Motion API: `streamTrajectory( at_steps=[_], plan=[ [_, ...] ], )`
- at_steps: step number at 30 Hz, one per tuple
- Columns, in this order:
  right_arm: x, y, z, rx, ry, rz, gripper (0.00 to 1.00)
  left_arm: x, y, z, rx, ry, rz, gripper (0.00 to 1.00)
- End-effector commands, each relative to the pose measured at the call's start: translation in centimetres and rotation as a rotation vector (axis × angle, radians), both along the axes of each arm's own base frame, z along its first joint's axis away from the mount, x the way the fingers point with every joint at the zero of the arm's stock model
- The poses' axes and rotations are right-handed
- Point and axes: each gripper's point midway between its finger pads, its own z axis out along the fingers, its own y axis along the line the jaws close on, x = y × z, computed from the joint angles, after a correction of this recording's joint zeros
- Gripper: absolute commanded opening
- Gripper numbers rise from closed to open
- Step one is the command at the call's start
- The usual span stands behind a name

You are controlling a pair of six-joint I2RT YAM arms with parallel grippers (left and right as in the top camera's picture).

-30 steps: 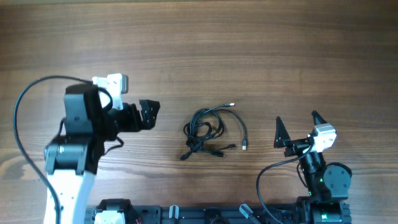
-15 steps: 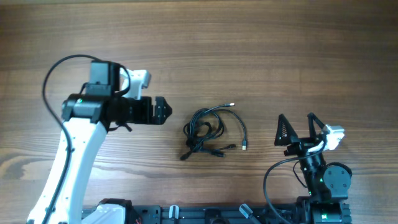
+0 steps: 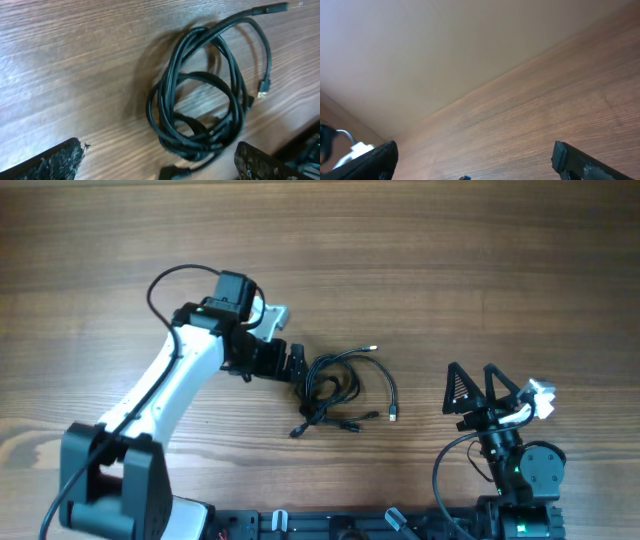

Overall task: Untangle cables
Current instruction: 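Move the left gripper over the black cable bundle and lower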

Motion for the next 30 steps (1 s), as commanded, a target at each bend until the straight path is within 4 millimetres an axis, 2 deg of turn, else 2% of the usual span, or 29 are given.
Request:
streamTrajectory(
  at_steps=[1, 7, 13, 18, 23, 30],
  plan=[
    [-0.1, 0.4, 0.1, 0.058, 0.007, 0.019, 1.0, 0.4, -0.7, -1.2, 0.021, 0.006, -0.041, 1.0],
    [-0.1, 0.4, 0.1, 0.22, 0.045, 0.016, 1.0, -0.2, -1.4, -2.9, 0.05, 0.045, -0.074, 1.0],
    [0.0, 0.3, 0.1, 0.234, 0.048, 0.012, 1.0, -0.5, -1.8, -3.4, 0.059, 0.058, -0.092, 1.0],
    [0.0, 0.3, 0.1, 0.234, 0.049, 0.013, 1.0, 0.1, -0.2, -4.2, 0.178, 0.024, -0.086, 1.0],
    [0.0, 0.3, 0.1, 0.236, 0.049, 0.013, 1.0, 0.0, 0.2, -5.6, 0.274, 0.015, -0.115, 1.0],
    [-0.1, 0.4, 0.1, 0.25, 0.053, 0.016, 1.0, 0.0, -1.4, -6.2, 0.257, -0.003, -0.153, 1.0]
  ],
)
